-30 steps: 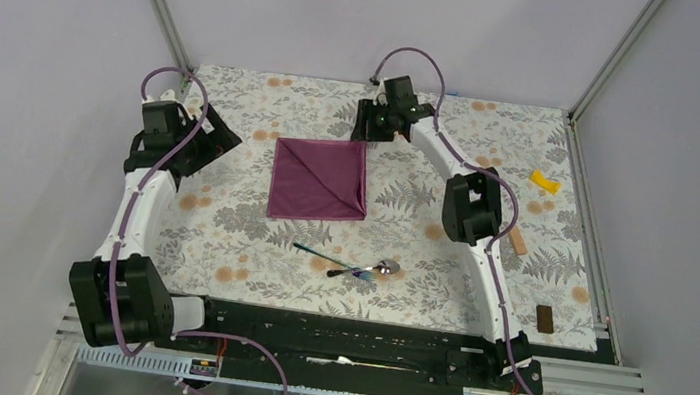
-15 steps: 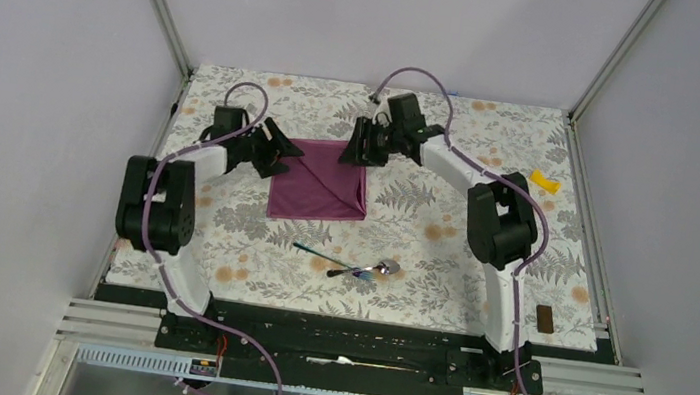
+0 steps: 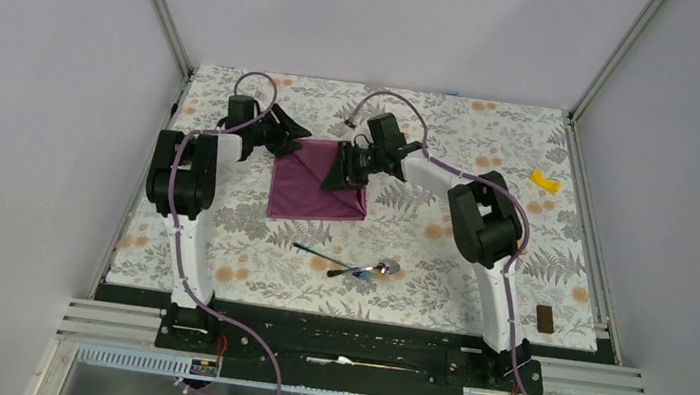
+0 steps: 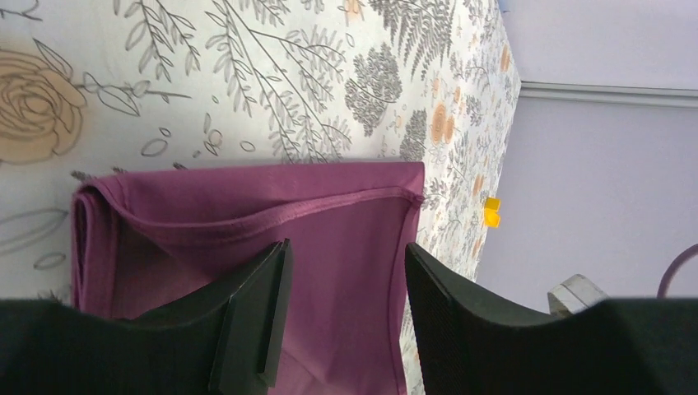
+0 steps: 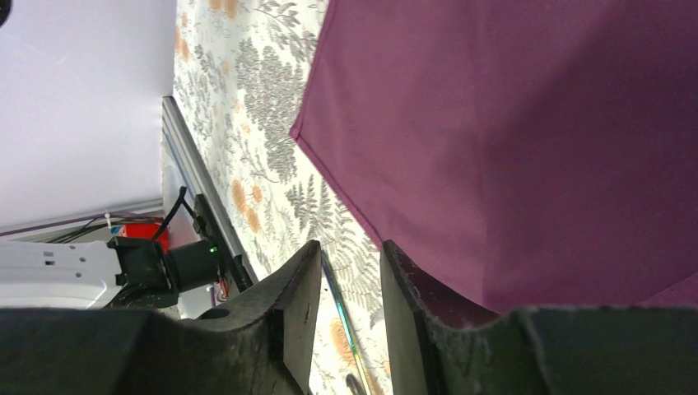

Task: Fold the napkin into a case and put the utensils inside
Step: Smooth out the upper triangle-folded napkin at the center of the board, then rotate the upper triangle-folded napkin at the center of the board.

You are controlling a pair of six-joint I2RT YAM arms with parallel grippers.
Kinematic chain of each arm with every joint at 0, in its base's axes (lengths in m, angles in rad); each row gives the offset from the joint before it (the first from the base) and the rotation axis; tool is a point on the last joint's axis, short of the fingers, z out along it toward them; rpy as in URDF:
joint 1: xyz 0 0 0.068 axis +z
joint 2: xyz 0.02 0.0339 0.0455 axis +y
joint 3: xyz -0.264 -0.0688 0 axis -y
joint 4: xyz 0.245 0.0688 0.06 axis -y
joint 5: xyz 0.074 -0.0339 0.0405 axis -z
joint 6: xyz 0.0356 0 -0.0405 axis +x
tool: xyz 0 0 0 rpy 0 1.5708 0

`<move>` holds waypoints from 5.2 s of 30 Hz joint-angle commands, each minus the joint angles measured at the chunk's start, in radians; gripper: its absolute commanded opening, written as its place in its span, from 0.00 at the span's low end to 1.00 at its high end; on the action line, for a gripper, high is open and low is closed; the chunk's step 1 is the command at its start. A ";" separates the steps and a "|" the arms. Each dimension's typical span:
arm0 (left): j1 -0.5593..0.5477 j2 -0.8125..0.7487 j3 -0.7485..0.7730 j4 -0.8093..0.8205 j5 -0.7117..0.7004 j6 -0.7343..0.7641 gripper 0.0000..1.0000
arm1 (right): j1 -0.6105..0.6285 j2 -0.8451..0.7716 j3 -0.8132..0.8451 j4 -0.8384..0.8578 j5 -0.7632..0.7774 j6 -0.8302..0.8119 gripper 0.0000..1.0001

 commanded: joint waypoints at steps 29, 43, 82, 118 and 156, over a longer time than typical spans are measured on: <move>0.004 0.053 0.162 -0.013 0.074 0.028 0.77 | -0.072 -0.094 -0.152 0.119 -0.001 0.103 0.43; 0.025 0.187 0.234 -0.107 0.027 0.094 0.79 | -0.080 -0.095 -0.352 0.192 0.143 0.133 0.35; 0.052 0.135 0.367 -0.463 -0.091 0.294 0.86 | -0.123 -0.152 -0.427 0.136 0.195 0.134 0.34; -0.126 0.052 0.280 -0.437 0.010 0.266 0.90 | -0.129 0.089 -0.007 0.177 0.462 0.230 0.20; -0.049 -0.483 0.000 -0.732 -0.138 0.485 0.98 | 0.233 0.049 0.023 -0.117 0.685 -0.055 0.00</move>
